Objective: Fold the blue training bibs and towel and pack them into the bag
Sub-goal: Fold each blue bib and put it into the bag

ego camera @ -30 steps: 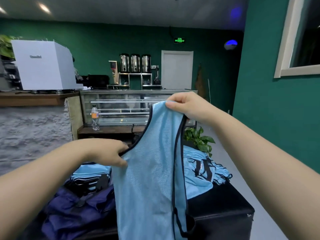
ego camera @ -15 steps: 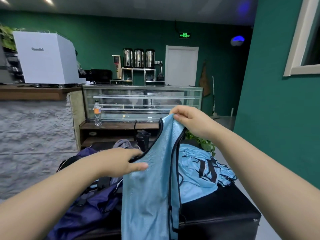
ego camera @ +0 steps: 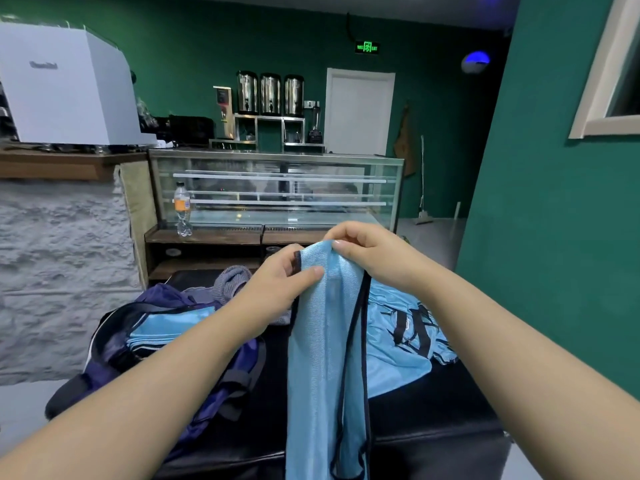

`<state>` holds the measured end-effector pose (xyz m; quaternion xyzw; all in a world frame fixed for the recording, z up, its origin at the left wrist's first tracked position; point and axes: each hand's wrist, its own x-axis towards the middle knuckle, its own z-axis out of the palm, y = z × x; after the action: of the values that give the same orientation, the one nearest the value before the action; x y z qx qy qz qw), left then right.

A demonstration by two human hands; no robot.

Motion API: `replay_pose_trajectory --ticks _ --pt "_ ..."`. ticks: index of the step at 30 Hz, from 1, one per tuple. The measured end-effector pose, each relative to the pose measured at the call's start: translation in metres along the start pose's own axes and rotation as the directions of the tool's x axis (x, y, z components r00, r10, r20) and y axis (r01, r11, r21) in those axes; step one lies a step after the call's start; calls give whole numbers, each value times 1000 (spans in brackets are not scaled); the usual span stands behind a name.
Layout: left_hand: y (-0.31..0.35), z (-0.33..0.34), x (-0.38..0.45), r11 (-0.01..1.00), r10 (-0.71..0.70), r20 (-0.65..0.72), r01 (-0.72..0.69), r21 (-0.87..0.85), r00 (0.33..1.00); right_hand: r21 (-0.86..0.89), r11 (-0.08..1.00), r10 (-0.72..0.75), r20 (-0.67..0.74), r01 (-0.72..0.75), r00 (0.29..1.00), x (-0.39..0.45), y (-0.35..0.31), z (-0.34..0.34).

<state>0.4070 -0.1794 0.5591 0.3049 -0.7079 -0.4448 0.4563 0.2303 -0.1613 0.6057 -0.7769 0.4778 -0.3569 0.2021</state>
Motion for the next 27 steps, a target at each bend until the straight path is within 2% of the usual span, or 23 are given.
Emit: replay_pose_trajectory --ticks 5,9,10,13,16,27 --pt "-13 -7 7 999 29 -140 -35 -41 990 110 993 34 2 -34 999 4 15 -5" --pt "-19 -16 9 993 111 -113 -116 -37 987 83 995 46 24 -48 999 3 24 -4" --pt "-20 -19 8 989 142 -91 -145 -17 986 76 996 36 10 -37 999 2 26 -4" --pt "-22 -27 7 964 209 -65 -195 182 976 -1 1000 5 -42 -5 999 0 29 -1" --pt "-22 -31 7 953 202 -70 -179 242 977 -75 997 -12 -85 6 996 -4 31 3" --pt "-20 -40 7 865 157 -2 -137 483 988 -148 989 -28 -178 1 984 -12 45 11"
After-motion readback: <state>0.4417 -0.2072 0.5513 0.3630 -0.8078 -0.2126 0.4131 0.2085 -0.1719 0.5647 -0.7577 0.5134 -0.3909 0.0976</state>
